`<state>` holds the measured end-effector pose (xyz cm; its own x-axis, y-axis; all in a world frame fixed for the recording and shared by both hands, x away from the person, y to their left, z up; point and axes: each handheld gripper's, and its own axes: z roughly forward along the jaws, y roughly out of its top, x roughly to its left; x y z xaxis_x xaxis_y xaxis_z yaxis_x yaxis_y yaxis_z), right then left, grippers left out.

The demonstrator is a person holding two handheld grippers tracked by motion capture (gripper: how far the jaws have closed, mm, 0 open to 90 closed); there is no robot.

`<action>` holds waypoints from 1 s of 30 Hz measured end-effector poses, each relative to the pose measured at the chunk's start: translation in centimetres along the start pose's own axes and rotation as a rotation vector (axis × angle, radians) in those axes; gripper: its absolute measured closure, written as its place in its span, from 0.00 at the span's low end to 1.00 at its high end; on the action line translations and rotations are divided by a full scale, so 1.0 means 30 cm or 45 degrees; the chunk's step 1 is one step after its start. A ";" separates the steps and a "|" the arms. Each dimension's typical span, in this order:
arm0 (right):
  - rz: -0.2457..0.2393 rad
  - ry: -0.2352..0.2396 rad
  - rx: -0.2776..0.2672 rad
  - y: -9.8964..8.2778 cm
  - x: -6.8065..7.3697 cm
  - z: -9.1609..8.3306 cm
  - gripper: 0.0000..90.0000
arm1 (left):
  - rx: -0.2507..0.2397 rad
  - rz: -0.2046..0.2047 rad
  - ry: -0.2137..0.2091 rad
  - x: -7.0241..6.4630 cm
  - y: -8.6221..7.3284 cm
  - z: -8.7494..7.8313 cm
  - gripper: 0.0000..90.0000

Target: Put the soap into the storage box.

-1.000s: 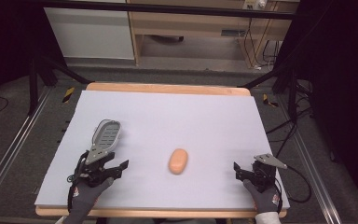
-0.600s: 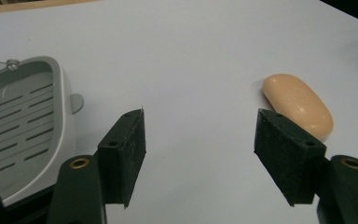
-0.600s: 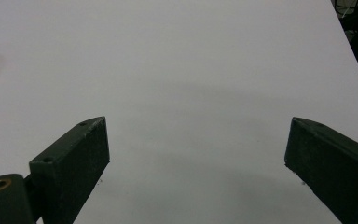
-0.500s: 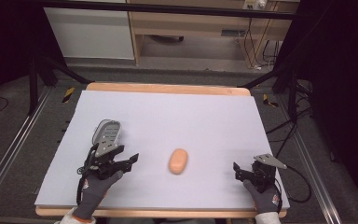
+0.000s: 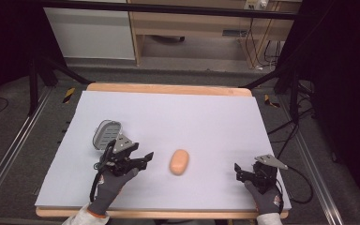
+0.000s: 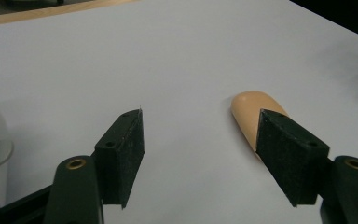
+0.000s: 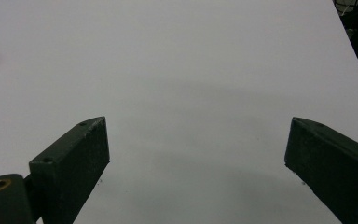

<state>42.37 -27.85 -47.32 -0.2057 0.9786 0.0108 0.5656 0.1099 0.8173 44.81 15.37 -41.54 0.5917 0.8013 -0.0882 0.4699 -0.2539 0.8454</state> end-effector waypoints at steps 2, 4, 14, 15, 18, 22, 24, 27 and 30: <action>0.001 0.001 0.000 0.000 -0.001 0.000 0.07 | 0.000 0.001 -0.008 -0.010 0.008 0.011 0.34; 0.000 0.000 0.000 0.000 -0.001 0.000 0.07 | 0.001 0.002 -0.014 -0.020 0.013 0.020 0.34; -0.001 0.002 0.008 -0.001 0.001 0.001 0.07 | 0.023 0.028 -0.038 -0.064 0.034 0.067 0.33; 0.002 0.004 0.008 -0.001 0.002 0.001 0.07 | 0.024 0.030 -0.040 -0.067 0.035 0.072 0.33; 0.001 0.007 0.009 -0.001 0.002 0.001 0.07 | 0.039 0.041 -0.048 -0.081 0.039 0.090 0.32; -0.003 0.010 0.011 -0.002 0.003 0.001 0.07 | 0.048 0.042 -0.052 -0.093 0.042 0.110 0.32; -0.005 0.011 0.010 -0.002 0.002 0.001 0.07 | 0.053 0.038 -0.057 -0.099 0.042 0.123 0.31; 0.001 0.016 0.012 -0.002 0.001 0.001 0.07 | 0.069 0.041 -0.062 -0.110 0.039 0.145 0.31; 0.000 0.018 0.011 -0.002 0.000 0.004 0.07 | 0.080 0.048 -0.068 -0.122 0.037 0.164 0.30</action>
<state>42.42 -27.85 -47.44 -0.2169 0.9760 0.0188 0.5726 0.1116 0.8122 46.39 9.50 -42.86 0.6430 0.7611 -0.0859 0.4855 -0.3183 0.8142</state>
